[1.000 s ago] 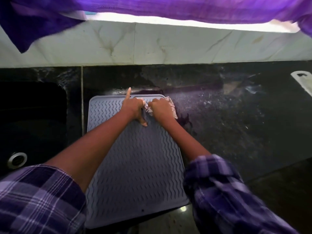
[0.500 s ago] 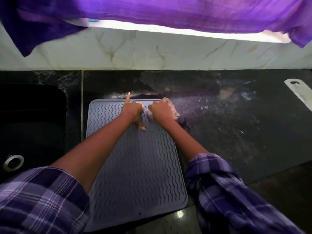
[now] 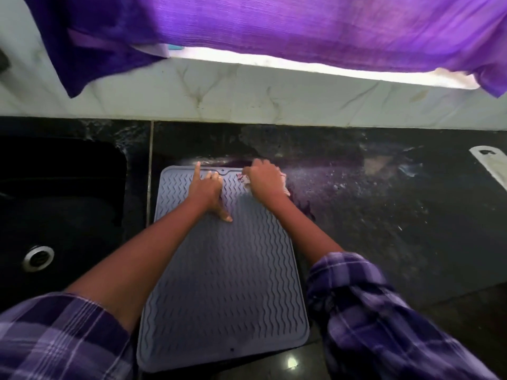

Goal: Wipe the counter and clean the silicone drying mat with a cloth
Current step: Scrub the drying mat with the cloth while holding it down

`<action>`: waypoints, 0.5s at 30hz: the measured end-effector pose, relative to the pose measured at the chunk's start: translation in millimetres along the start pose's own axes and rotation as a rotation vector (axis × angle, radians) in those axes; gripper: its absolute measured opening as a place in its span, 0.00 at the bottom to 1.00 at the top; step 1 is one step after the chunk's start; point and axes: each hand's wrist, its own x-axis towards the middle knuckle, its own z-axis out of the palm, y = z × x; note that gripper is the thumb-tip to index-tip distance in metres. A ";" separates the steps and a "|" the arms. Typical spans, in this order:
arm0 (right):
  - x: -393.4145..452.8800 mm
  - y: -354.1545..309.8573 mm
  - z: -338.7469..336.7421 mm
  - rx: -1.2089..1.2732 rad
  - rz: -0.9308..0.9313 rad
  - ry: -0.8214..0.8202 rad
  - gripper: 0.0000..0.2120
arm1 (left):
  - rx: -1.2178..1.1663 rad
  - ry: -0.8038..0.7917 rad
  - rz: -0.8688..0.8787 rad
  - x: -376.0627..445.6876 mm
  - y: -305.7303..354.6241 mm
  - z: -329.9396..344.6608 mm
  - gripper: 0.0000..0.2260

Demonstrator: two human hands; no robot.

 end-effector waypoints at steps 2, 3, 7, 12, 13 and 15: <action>-8.0 -15.1 16.2 -0.045 -0.031 -0.041 0.14 | 0.069 -0.015 -0.027 2.3 2.8 -3.0 0.47; -18.3 -17.5 22.5 -0.041 -0.043 -0.074 0.14 | 0.110 -0.013 -0.038 3.4 6.0 -3.7 0.48; -48.3 -3.2 16.2 0.064 -0.093 -0.336 0.13 | 0.119 0.019 -0.037 2.7 6.6 -4.6 0.47; -3.6 10.0 -17.7 0.176 0.058 -0.254 0.09 | 0.052 0.025 -0.033 1.5 1.7 0.4 0.49; 3.6 5.3 -15.5 0.188 0.087 -0.153 0.08 | 0.048 0.026 -0.037 2.8 1.4 0.5 0.49; 2.6 -10.2 -0.8 0.110 0.062 -0.086 0.10 | 0.050 0.025 -0.039 3.4 2.0 0.5 0.48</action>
